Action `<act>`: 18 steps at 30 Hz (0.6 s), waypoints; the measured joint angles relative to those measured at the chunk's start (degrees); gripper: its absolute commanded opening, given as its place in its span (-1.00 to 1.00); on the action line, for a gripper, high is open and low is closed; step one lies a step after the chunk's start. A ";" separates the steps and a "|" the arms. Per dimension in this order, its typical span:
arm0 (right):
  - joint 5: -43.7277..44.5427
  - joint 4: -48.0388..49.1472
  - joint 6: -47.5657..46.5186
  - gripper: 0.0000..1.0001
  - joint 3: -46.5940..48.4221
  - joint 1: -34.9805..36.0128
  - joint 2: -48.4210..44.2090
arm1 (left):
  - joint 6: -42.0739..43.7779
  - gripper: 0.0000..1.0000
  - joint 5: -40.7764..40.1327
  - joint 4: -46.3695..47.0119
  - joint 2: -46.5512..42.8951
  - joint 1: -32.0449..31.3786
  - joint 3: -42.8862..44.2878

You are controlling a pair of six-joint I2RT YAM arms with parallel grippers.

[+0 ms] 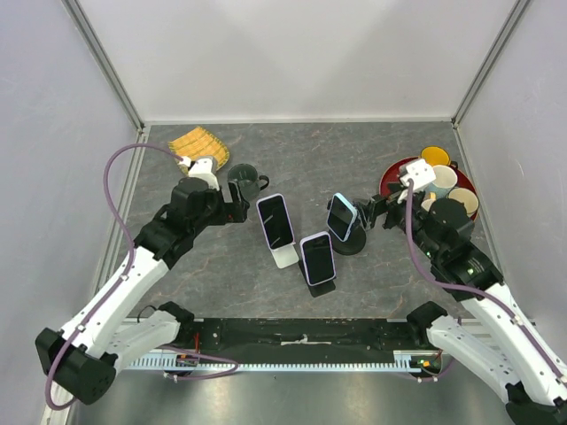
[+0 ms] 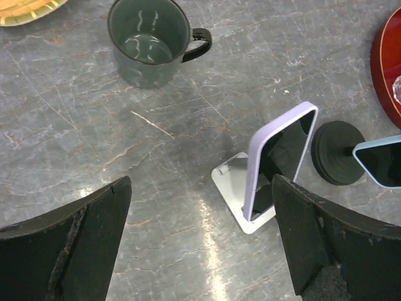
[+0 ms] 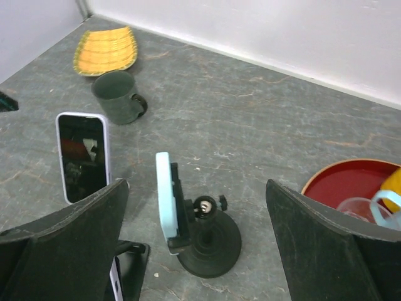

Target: Remove the phone from the phone stand

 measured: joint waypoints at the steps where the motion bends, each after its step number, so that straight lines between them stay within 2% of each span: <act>1: 1.73 -0.31 0.42 0.96 -0.57 0.00 -1.27 | -1.38 1.00 -2.27 -0.74 0.92 -1.86 1.11; 5: 9.64 -1.11 1.77 0.96 -2.38 0.00 -6.25 | -5.57 1.00 -11.41 -2.27 5.84 -10.43 5.38; 10: 20.65 -2.36 3.28 0.96 -4.79 -0.02 -14.38 | -10.91 1.00 -25.57 -5.49 16.41 -22.62 14.03; 18: 29.20 -1.81 4.04 0.96 -9.38 0.44 -22.97 | -17.55 0.99 -39.91 -7.98 25.92 -28.37 17.46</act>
